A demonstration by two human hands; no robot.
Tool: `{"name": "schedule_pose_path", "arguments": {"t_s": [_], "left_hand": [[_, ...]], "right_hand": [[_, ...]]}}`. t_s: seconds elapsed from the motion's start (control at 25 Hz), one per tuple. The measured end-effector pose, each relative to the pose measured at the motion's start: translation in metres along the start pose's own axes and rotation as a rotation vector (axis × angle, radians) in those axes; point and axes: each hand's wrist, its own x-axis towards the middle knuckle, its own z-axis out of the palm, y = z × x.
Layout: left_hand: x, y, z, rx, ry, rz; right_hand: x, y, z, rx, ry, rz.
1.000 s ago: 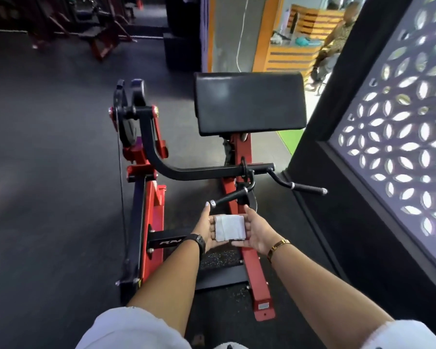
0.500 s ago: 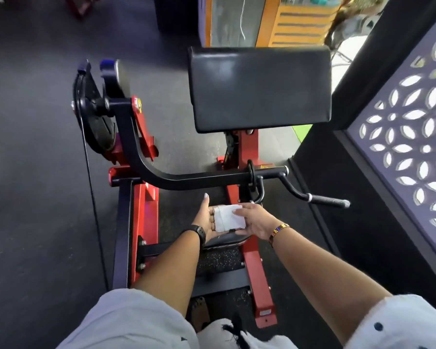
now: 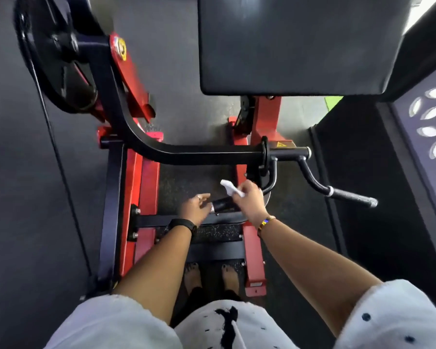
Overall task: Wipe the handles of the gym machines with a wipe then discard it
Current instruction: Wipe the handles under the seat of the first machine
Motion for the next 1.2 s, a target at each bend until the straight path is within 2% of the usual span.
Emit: {"name": "schedule_pose_path", "arguments": {"t_s": [0.16, 0.32, 0.4, 0.48, 0.52, 0.6, 0.68, 0.72, 0.84, 0.96, 1.0, 1.12, 1.2], "left_hand": [[0.020, -0.015, 0.027, 0.287, 0.054, 0.046], [0.022, -0.022, 0.036, 0.250, 0.155, 0.108], [0.021, -0.024, 0.037, 0.286, 0.172, 0.159], [0.021, -0.026, 0.038, 0.318, 0.182, 0.176], [0.022, -0.027, 0.038, 0.323, 0.183, 0.178], [0.022, -0.026, 0.039, 0.316, 0.184, 0.174], [0.024, -0.027, 0.040, 0.301, 0.180, 0.171], [0.024, -0.027, 0.040, 0.305, 0.173, 0.170], [0.024, -0.030, 0.039, 0.357, 0.193, 0.167], [0.025, -0.032, 0.041, 0.421, 0.169, 0.206], [0.027, -0.033, 0.042, 0.491, 0.129, 0.239], [0.030, -0.034, 0.051, 0.858, 0.021, 0.376], [0.030, -0.037, 0.056, 0.988, 0.005, 0.411]], "right_hand": [[0.009, 0.011, 0.019, -0.483, -0.134, -0.395], [0.000, 0.048, 0.045, -0.692, -0.240, -0.759], [0.002, 0.065, 0.042, -0.812, -0.323, -0.869], [0.009, 0.077, 0.025, -0.927, -0.296, -0.943], [0.012, 0.081, 0.015, -0.997, -0.247, -0.932], [0.021, 0.083, 0.001, -1.076, -0.194, -0.755], [0.028, 0.073, 0.007, -1.049, -0.154, -0.538], [0.029, 0.065, 0.019, -1.039, -0.156, -0.507], [0.018, 0.058, 0.050, -1.087, -0.287, -0.747], [0.017, 0.083, 0.018, -1.166, -0.325, -0.906], [0.019, 0.093, 0.002, -1.190, -0.277, -0.865], [0.029, 0.101, -0.019, -1.129, -0.113, -0.585], [0.027, 0.087, 0.004, -1.089, -0.101, -0.591]]}}
